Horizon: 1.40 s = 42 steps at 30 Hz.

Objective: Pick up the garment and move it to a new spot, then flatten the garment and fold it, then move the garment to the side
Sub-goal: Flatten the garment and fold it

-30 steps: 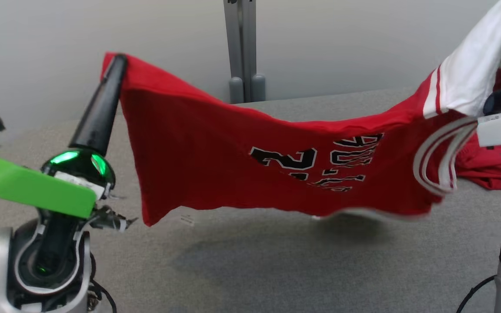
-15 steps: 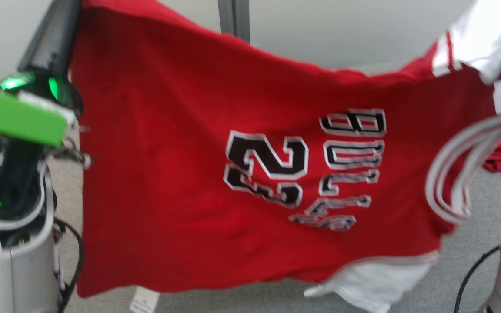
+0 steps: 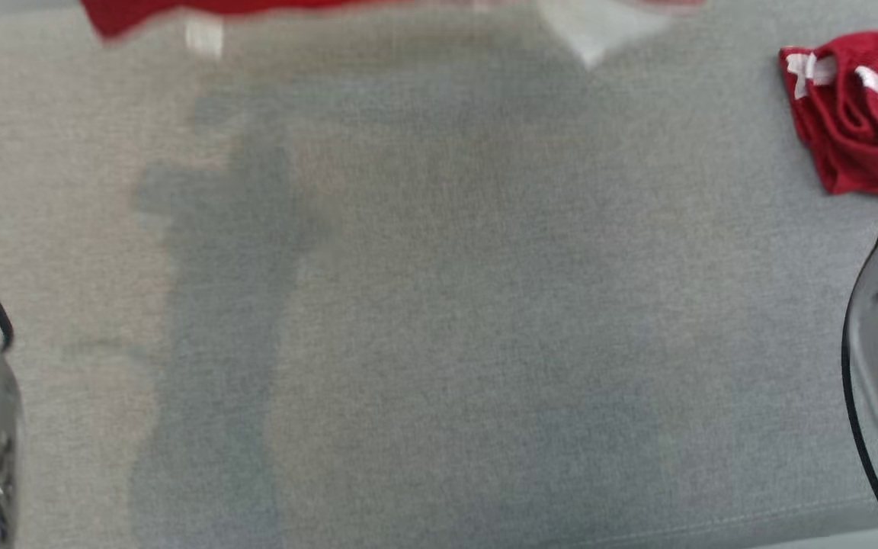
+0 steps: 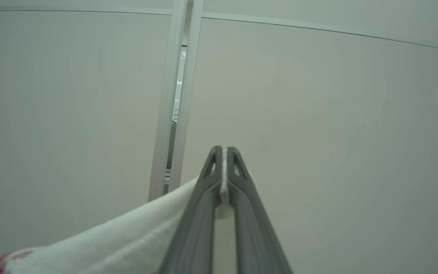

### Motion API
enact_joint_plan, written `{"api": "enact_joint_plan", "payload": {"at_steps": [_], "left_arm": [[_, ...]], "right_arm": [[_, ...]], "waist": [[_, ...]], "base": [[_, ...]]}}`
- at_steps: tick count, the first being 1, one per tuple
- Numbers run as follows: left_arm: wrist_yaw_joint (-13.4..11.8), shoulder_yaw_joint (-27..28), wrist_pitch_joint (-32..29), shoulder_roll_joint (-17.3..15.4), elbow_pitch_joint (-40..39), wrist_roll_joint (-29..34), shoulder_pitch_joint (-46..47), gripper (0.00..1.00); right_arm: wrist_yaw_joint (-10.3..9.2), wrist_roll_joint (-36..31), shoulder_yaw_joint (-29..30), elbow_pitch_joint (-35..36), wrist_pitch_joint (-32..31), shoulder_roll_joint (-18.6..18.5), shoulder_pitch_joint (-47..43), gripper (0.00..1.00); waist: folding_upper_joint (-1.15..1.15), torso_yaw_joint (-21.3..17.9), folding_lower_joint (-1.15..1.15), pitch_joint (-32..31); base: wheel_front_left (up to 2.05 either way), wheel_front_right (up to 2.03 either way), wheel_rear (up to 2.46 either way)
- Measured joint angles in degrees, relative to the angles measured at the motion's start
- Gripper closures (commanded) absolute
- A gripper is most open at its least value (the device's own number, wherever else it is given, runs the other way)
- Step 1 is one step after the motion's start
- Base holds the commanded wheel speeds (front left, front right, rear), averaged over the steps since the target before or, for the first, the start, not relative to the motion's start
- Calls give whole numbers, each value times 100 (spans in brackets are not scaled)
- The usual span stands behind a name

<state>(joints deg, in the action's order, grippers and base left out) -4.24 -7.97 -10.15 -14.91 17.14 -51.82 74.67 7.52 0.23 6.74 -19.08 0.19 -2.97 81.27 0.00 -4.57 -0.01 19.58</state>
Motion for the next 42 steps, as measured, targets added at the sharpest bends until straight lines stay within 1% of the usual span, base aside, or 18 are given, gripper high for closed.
{"api": "enact_joint_plan", "payload": {"at_steps": [3, 5, 8, 10, 13, 16, 20, 24, 29, 34, 37, 42], "left_arm": [[152, -77, 352, 7, 653, 250, 641, 100], [288, -143, 561, -3, 1054, 367, 892, 100], [523, -241, 869, -23, 1625, 538, 1006, 100], [662, -298, 1013, -44, 1992, 589, 1010, 100], [856, -344, 1265, -100, 2397, 635, 984, 100], [999, -375, 1441, -155, 2699, 613, 799, 100], [1129, -434, 1628, -180, 2856, 467, 518, 100], [1154, -538, 1713, -168, 2699, 164, 74, 100], [1161, -761, 1942, -221, 1946, -472, -893, 100], [1161, -896, 2250, -286, 1379, -957, -2072, 100], [1161, -977, 2369, -290, 1059, -1158, -2777, 100], [1161, -1036, 2454, -358, 516, -1393, -3899, 100]], "right_arm": [[0, -131, 169, -641, 419, -4, 664, 100], [0, -104, 103, -1002, 682, -8, 867, 100], [0, -31, -112, -1501, 1027, 8, 860, 100], [0, 92, -269, -1715, 1181, 23, 781, 100], [0, 278, -500, -1847, 1356, 11, 483, 100], [0, 491, -709, -1855, 1433, 19, 90, 100], [0, 779, -893, -1530, 1471, 22, -393, 100], [0, 933, -916, -994, 1474, 20, -1014, 100], [0, 1233, -768, -318, 1479, 20, -2128, 100], [0, 1593, -648, 241, 1425, 29, -3370, 100], [0, 1871, -568, 557, 1334, 26, -4086, 100], [0, 2123, -493, 1134, 1188, 25, -5202, 100]], "waist": [[0, -42, 0, 354], [0, -71, 0, 579], [0, -116, -1, 921], [0, -150, -1, 1160], [0, -196, -1, 1479], [0, -241, -1, 1754], [0, -293, 0, 2028], [0, -304, 0, 2092], [0, -283, 0, 1903], [0, -197, 1, 1536], [0, -146, 1, 1267], [0, -83, 1, 762]], "base": [[0, 0, 0], [0, 0, 0], [0, 0, 0], [0, 0, 0], [0, 0, 0], [0, 0, 0], [0, 0, 0], [0, 0, 0], [0, 0, 0], [0, 0, 0], [0, 0, 0], [0, 0, 0]]}}
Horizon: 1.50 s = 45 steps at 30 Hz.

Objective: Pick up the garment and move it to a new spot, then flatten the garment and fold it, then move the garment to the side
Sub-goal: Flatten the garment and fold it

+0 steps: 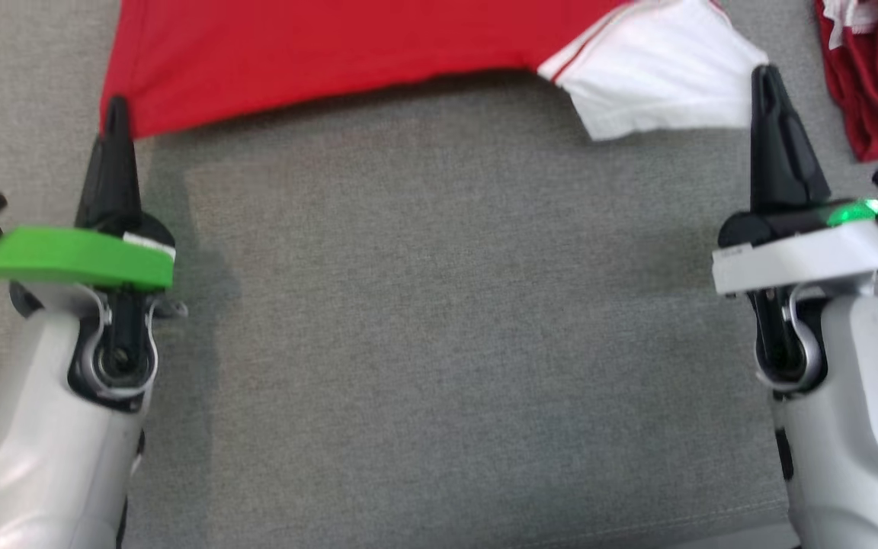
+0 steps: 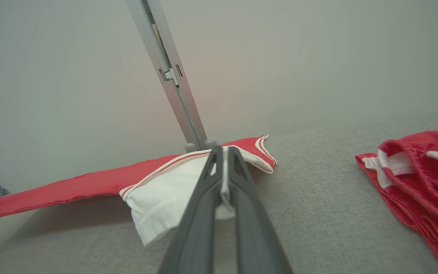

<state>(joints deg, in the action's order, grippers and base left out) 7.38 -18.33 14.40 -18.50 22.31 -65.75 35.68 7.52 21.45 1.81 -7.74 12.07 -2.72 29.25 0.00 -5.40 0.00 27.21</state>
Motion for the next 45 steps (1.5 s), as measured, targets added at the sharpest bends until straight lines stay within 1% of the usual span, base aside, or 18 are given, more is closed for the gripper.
{"api": "enact_joint_plan", "payload": {"at_steps": [4, 10, 12, 17, 22, 25, 28, 30, 33, 39, 45], "left_arm": [[0, 54, 35, -20, -412, -136, -921, 100], [-8, 227, 54, 30, -1073, -110, -2104, 100], [-67, 352, 56, 122, -1355, -65, -2520, 100], [-248, 415, 63, 164, -1869, 49, -3370, 100], [-432, 280, -2, 177, -2118, 86, -3840, 100], [-486, 229, -54, 196, -2092, 83, -3894, 100], [-483, 181, -83, 244, -1991, 82, -3855, 100], [-452, 136, -156, 299, -1909, 66, -3752, 100], [-407, 124, -286, 427, -1778, -152, -3489, 100], [-280, 240, -464, 771, -1454, -681, -2853, 100], [-255, 398, -438, 918, -928, -825, -2146, 100]], "right_arm": [[0, 213, 52, 575, -166, 2, -940, 100], [0, 393, 210, 1503, -537, -1, -2269, 100], [0, 397, 254, 1775, -691, -1, -2692, 100], [0, 401, 258, 2227, -1060, -3, -3474, 100], [0, 343, 233, 2352, -1341, -5, -3871, 100], [0, 350, 192, 2260, -1412, -4, -3900, 100], [0, 334, 171, 2039, -1418, -4, -3826, 100], [0, 316, 158, 1876, -1423, -5, -3681, 100], [0, 285, 162, 1594, -1403, -5, -3417, 100], [0, 152, 170, 945, -1301, -4, -2583, 100], [0, -21, 133, 330, -1254, -3, -1390, 100]], "waist": [[0, 38, 0, -454], [0, 74, 0, -1118], [0, 84, 0, -1335], [0, 103, 0, -1761], [0, 130, 1, -2032], [0, 146, 1, -2062], [0, 157, 0, -1988], [0, 167, 1, -1923], [0, 189, 1, -1810], [0, 228, 1, -1542], [0, 232, 0, -1264]], "base": [[0, 0, 0], [0, 0, 0], [0, 0, 0], [0, 0, 0], [0, 0, 0], [0, 0, 0], [0, 0, 0], [0, 0, 0], [0, 0, 0], [0, 0, 0], [0, 0, 0]]}}
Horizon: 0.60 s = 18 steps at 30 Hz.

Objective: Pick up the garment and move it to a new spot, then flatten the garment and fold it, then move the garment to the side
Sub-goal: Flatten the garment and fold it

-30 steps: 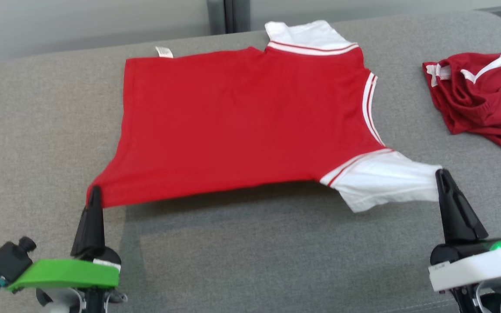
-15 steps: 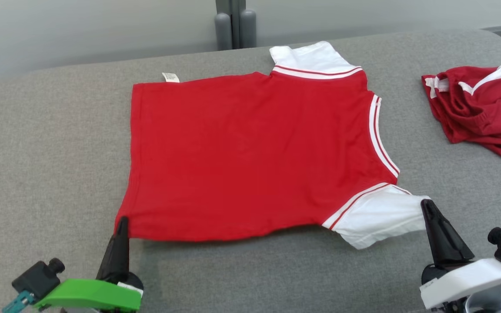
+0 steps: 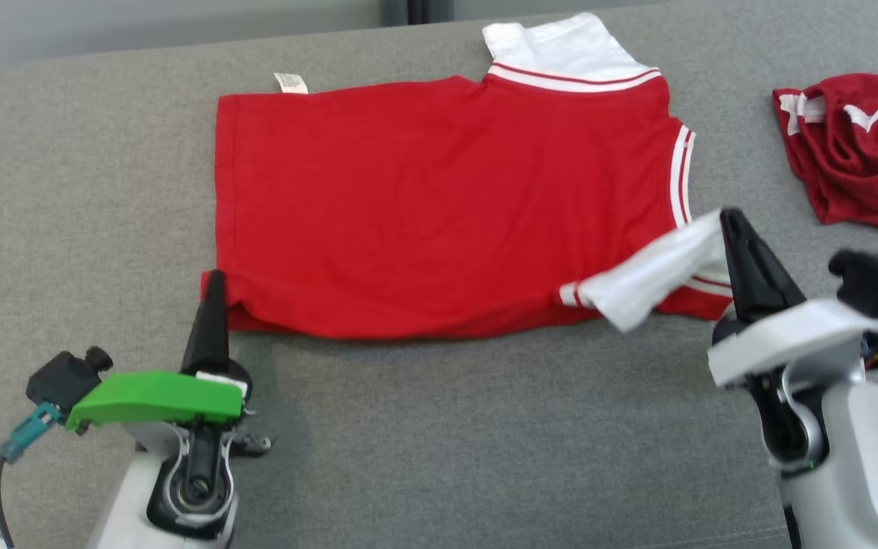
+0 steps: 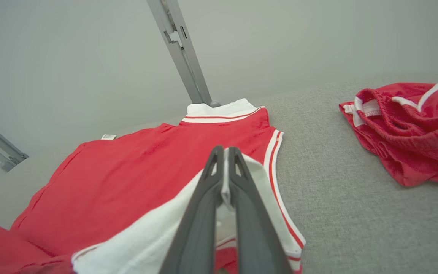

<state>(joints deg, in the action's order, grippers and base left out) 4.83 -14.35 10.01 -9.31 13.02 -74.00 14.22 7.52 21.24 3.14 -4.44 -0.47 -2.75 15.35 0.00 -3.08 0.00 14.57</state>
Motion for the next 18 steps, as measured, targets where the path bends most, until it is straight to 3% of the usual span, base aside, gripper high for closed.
{"api": "enact_joint_plan", "payload": {"at_steps": [6, 18], "left_arm": [[-134, 154, 151, 154, 594, 1, 554, 100], [-80, -18, 182, 261, 1284, 211, 1217, 100]], "right_arm": [[0, -141, -2, -927, 57, -1, 1057, 100], [0, -615, 7, -2936, 460, 0, 2572, 100]], "waist": [[0, -6, 0, 261], [0, 153, 0, 601]], "base": [[0, 0, 0], [0, 0, 0]]}}
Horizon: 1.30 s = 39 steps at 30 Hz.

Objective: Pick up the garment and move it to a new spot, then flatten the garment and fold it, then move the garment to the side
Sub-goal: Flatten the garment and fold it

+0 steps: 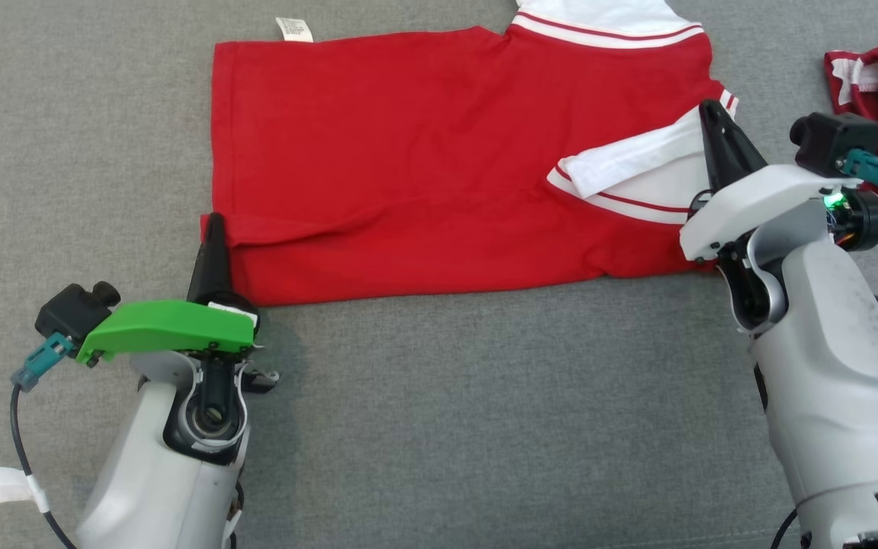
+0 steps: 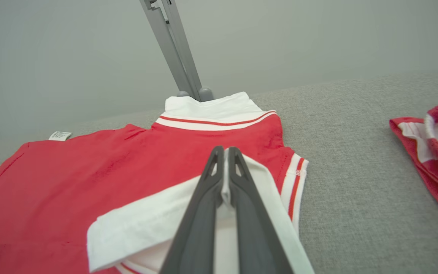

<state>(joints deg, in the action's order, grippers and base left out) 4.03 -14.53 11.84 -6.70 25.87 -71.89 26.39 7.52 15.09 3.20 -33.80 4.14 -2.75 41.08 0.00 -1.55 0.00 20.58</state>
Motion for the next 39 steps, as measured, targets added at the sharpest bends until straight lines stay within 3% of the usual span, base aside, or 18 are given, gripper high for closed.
{"api": "enact_joint_plan", "payload": {"at_steps": [1, 2, 3, 4, 5, 6, 7, 13, 18, 29, 33, 34, 39], "left_arm": [[0, -13, 2, 2, 25, 26, 23, 100], [0, -37, 10, 2, 51, 80, 43, 71], [2, -67, 32, 1, 65, 118, 62, 51], [10, -96, 35, -3, 68, 162, 71, 14], [27, -137, 45, -12, 68, 229, 73, 0], [36, -163, 68, -19, 67, 280, 73, 0], [51, -199, 85, -41, 60, 341, 73, 0], [76, -245, 156, -151, -147, 508, -182, 0], [-3, -326, 135, -316, -401, 631, -634, 0], [-486, -502, -480, -576, -625, 576, -1374, 0], [-592, -463, -624, -611, -628, 436, -1436, 0], [-624, -382, -672, -635, -590, 369, -1425, 0], [-612, -256, -664, -661, -492, 300, -1215, 0]], "right_arm": [[0, -27, 13, -138, 32, 0, 83, 100], [0, -78, 36, -318, 57, 0, 192, 100], [0, -135, 53, -481, 118, -1, 292, 100], [0, -179, 75, -614, 156, 0, 370, 100], [0, -256, 105, -782, 202, -1, 465, 80], [0, -301, 135, -936, 267, 0, 544, 52], [0, -331, 191, -1085, 344, 2, 616, 0], [0, -403, 446, -1657, 744, -2, 894, 0], [0, -743, 561, -1610, 977, -1, 906, 0], [0, -815, 327, -442, 1043, 0, -352, 0], [0, -582, 122, 75, 838, 0, -908, 0], [0, -431, -26, 580, 558, -2, -1359, 0], [0, -299, -137, 992, 144, -1, -1796, 0]], "waist": [[0, 8, 0, 15], [0, 19, 0, 33], [0, 30, 0, 49], [0, 40, 0, 60], [0, 52, 0, 73], [0, 65, 0, 81], [0, 80, 0, 85], [0, 110, 0, -18], [0, 88, 0, -180], [0, -23, 0, -632], [0, -159, 0, -680], [0, -303, 0, -661], [0, -453, 0, -567]], "base": [[0, 0, 0], [0, 0, 0], [0, 0, 0], [0, 0, 0], [0, 0, 0], [0, 0, 0], [0, 0, 0], [0, 0, 0], [0, 0, 0], [0, 0, 0], [0, 0, 0], [0, 0, 0], [0, 0, 0]]}}
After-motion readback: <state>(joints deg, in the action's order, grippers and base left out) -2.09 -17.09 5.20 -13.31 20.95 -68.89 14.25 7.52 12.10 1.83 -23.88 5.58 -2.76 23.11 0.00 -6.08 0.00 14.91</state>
